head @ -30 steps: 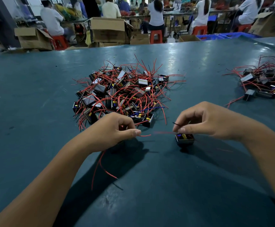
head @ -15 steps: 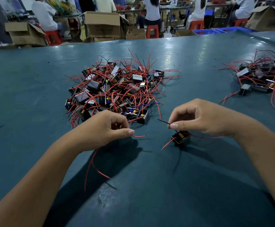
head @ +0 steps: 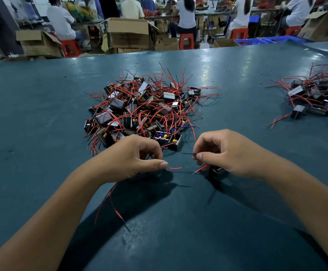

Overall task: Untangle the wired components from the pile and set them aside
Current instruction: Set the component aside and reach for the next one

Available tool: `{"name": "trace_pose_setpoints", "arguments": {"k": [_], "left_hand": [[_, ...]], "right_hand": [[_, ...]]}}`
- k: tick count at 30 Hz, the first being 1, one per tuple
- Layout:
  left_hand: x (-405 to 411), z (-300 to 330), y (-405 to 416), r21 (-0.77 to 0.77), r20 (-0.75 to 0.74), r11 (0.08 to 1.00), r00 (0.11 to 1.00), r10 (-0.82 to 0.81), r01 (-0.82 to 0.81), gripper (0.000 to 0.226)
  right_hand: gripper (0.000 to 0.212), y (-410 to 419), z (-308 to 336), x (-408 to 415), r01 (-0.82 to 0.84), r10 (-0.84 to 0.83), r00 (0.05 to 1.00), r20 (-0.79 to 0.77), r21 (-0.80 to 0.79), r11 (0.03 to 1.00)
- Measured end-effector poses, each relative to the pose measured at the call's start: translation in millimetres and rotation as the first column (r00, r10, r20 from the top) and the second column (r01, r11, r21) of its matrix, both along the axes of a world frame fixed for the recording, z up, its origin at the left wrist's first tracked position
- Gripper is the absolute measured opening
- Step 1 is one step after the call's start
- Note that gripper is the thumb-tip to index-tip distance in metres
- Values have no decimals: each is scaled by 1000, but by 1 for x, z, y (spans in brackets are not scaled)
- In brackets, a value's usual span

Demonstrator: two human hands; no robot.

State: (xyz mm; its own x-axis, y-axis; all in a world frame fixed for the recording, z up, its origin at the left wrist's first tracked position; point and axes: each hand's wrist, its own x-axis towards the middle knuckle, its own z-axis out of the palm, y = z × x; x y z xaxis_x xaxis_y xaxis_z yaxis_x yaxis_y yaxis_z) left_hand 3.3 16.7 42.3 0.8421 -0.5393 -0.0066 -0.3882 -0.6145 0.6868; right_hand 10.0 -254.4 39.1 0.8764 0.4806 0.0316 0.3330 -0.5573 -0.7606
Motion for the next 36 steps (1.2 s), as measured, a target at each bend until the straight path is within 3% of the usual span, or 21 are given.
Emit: {"name": "trace_pose_setpoints", "arguments": {"k": [9, 13, 16, 20, 28, 36], "left_hand": [[-3, -2, -8, -69, -6, 996, 999, 53, -54, 31], [-5, -6, -18, -1, 70, 997, 995, 72, -72, 15], [-5, -9, -22, -14, 142, 995, 985, 96, -95, 6], [-6, -11, -25, -74, 257, 991, 958, 129, -114, 14], [-4, -18, -24, -151, 298, 981, 940, 165, -125, 21], [-4, -21, -26, -121, 382, 985, 910, 159, -122, 8]], "right_hand": [[14, 14, -7, -5, 130, -131, 987, 90, 14, 991], [16, 22, -10, -13, 127, -123, 976, 180, -8, 992], [15, 27, -14, -15, 124, -127, 978, 166, 23, 992], [14, 29, -21, -11, 191, -204, 975, 87, 136, 972], [15, 31, -25, -11, 140, -156, 986, 51, 234, 962], [14, 33, -24, -10, 94, -101, 995, 10, 287, 953]]}}
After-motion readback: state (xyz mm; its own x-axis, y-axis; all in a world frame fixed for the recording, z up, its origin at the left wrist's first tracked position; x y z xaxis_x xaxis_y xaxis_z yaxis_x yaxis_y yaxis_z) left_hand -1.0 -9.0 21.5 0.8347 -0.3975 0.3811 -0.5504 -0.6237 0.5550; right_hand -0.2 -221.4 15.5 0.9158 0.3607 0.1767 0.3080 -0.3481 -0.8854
